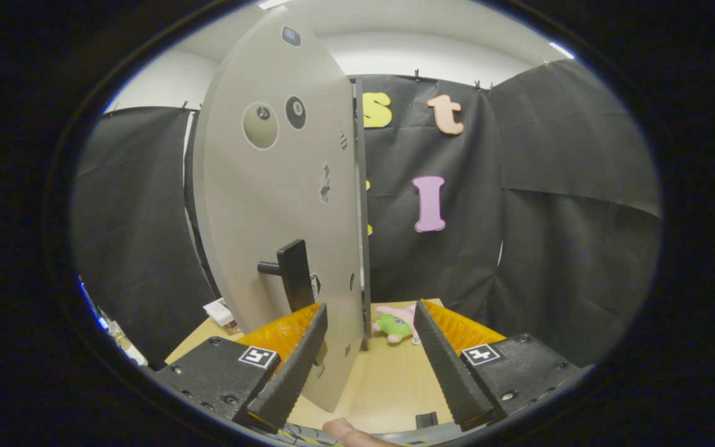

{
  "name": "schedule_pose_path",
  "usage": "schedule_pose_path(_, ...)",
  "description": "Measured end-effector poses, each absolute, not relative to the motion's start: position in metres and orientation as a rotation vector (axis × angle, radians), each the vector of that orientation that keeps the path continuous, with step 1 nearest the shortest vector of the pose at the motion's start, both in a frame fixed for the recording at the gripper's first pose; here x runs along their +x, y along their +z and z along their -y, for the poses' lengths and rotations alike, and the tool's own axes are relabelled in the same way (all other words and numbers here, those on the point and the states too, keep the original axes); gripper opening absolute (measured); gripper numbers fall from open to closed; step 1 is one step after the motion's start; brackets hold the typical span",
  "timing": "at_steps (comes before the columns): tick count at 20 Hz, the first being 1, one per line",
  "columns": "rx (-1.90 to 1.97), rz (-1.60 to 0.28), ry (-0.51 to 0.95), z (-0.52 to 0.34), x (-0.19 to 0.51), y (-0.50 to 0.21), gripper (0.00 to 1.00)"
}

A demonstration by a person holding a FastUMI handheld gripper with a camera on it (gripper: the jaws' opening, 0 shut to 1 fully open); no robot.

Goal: Open the shoe cabinet door, grab the shoes and put them into the shoe cabinet, then close the shoe cabinet door.

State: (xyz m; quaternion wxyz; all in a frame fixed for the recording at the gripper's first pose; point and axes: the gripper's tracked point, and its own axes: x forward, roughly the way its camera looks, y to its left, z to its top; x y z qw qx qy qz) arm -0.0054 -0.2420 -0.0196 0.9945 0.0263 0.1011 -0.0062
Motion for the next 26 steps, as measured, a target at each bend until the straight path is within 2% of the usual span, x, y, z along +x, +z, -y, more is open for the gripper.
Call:
schedule_pose_path(12,0.006,-0.211,0.052,0.16,0.02,-0.018,0.95)
schedule_pose_path(26,-0.043,-0.218,0.167,0.058,0.084,-0.019,0.95)
